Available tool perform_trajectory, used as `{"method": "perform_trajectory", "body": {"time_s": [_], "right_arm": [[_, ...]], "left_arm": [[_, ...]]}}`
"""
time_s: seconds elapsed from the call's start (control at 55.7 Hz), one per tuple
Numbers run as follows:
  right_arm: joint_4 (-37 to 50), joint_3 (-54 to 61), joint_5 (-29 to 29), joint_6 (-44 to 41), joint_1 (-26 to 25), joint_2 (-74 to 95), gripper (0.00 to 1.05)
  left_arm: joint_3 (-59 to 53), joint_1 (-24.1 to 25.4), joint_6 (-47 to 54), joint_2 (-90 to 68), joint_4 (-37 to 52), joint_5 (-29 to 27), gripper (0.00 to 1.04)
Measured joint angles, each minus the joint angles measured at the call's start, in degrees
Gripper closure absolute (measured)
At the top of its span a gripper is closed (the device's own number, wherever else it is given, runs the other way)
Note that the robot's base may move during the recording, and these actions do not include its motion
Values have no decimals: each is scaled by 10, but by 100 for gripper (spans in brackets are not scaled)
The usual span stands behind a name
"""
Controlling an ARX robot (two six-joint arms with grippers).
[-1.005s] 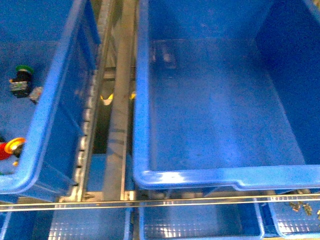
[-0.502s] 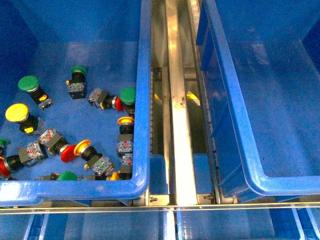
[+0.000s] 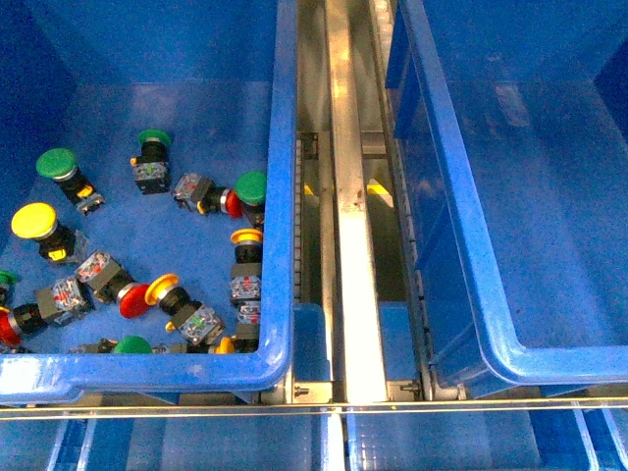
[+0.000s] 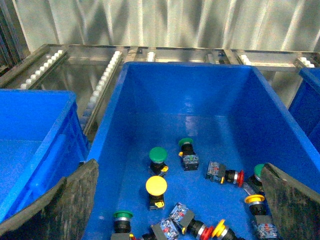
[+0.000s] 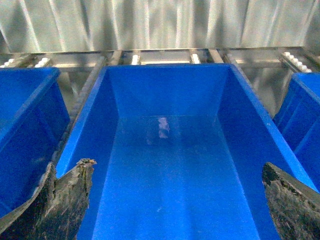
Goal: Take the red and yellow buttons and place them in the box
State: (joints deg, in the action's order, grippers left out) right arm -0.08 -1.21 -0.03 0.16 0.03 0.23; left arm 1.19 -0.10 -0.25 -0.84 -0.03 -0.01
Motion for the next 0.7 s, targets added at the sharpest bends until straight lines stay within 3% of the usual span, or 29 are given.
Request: {"method": "perform_trajectory", "body": {"time_s": [0.161,0.197,0.233,0.305,0.574,0.7], "right_arm": [[0,0,0,0,0,0,6],[0,0,1,0,0,0,6],[0,0,1,0,0,0,6],[0,0,0,0,0,0,6],[0,0,1,0,0,0,6],[0,0,1,0,0,0,6]], "left_arm": [[2,2,-2,-4,-5,8,8],[40,27,-36,-55,-106,94,8],[75,35,-56,-113,-169,137,8],[131,34,-108,-243,-224,178,8],[258,-14,-215,-557,-37,114,8],[327,-20,-248,-715,2,66,8]]}}
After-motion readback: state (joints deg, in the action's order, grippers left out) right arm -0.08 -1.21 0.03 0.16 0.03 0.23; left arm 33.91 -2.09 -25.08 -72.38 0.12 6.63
